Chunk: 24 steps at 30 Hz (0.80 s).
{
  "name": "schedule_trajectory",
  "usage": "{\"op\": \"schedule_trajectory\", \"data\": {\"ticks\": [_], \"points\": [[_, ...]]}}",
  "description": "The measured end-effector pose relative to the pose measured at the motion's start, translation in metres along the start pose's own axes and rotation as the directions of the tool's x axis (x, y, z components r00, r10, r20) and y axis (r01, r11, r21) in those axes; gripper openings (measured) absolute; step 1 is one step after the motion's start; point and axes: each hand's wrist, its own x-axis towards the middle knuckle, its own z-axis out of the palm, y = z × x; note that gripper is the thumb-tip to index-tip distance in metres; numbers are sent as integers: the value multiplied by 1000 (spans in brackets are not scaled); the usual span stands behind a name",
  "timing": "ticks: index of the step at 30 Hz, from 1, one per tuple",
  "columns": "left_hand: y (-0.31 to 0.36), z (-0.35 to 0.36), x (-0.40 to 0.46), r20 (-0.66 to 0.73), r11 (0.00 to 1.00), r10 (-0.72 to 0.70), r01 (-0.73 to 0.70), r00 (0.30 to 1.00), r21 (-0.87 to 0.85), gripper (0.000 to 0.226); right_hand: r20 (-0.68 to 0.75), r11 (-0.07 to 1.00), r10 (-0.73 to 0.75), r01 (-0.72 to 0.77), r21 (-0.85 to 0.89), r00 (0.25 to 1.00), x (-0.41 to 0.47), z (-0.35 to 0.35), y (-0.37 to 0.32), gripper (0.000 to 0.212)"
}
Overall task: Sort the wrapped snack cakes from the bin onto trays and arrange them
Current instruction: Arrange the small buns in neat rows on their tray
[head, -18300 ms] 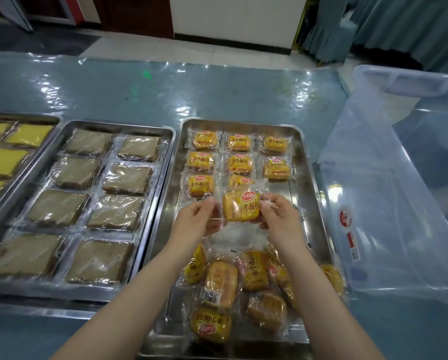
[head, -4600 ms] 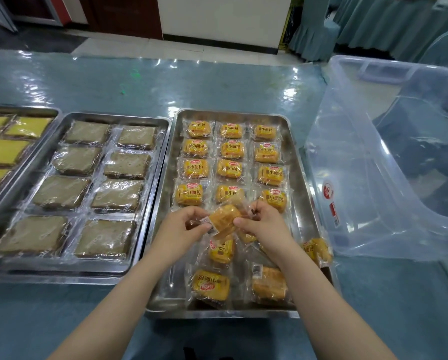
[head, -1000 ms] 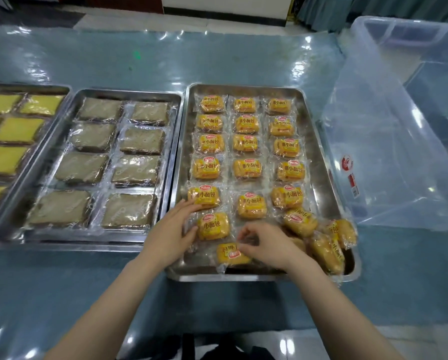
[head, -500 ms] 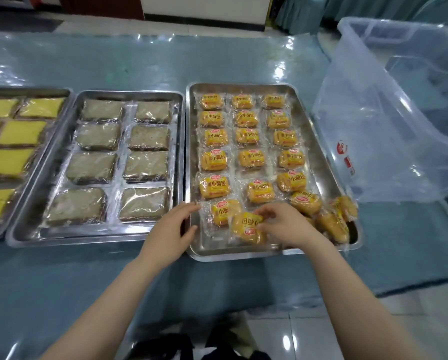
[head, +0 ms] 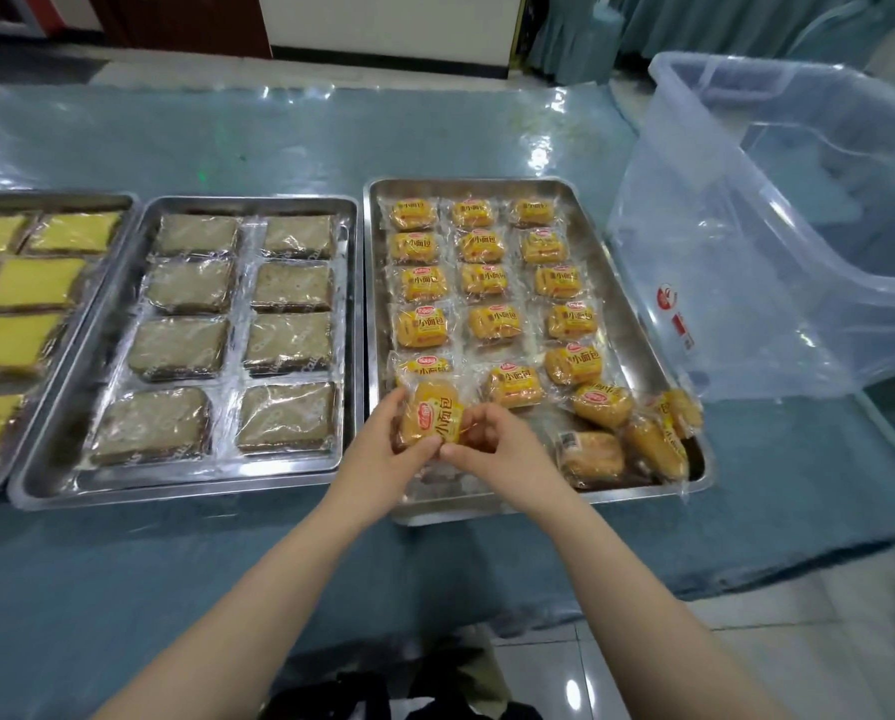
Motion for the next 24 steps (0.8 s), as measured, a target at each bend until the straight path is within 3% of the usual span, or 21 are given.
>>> {"op": "schedule_trajectory", "data": {"ticks": [2, 4, 7, 9, 11, 14, 17, 19, 21, 24], "points": [[-1, -6, 1, 8, 1000, -7, 7, 1000, -9, 64, -96, 999, 18, -13, 50, 995, 2, -3, -1, 20], [-2, -9, 1, 52, 999, -10, 8, 999, 37, 61, -179, 999, 7, 1, 47, 984, 5, -7, -2, 30], [-1, -9, 1, 160, 996, -20, 6, 987, 84, 57, -117, 999, -41, 40, -12, 992, 11, -11, -5, 45], [-3, -6, 2, 180, 996, -14, -2, 984, 87, 55, -57, 996, -70, 66, -62, 996, 17, -13, -5, 23], [-4, -6, 4, 152, 998, -32, 23, 988, 62, 50, -89, 994, -77, 69, -86, 993, 20, -14, -4, 5], [-6, -11, 10, 55, 995, -101, 102, 993, -1, 33, -167, 998, 2, -13, -62, 986, 21, -18, 5, 15], [-11, -14, 12, 1, 988, -152, 151, 988, 39, 26, -137, 987, 153, -158, -31, 979, 19, -21, 18, 14], [-14, -11, 11, -23, 978, -176, 178, 984, 111, 30, -86, 974, 219, -222, -37, 972, 18, -22, 25, 23], [-13, -7, 11, -51, 944, -151, 159, 987, 290, 36, -57, 966, 225, -231, -118, 973, 19, -21, 30, 32], [-11, 2, 12, -66, 833, -25, 57, 997, 550, 35, -27, 945, 187, -187, -270, 982, 24, -20, 35, 21]]}}
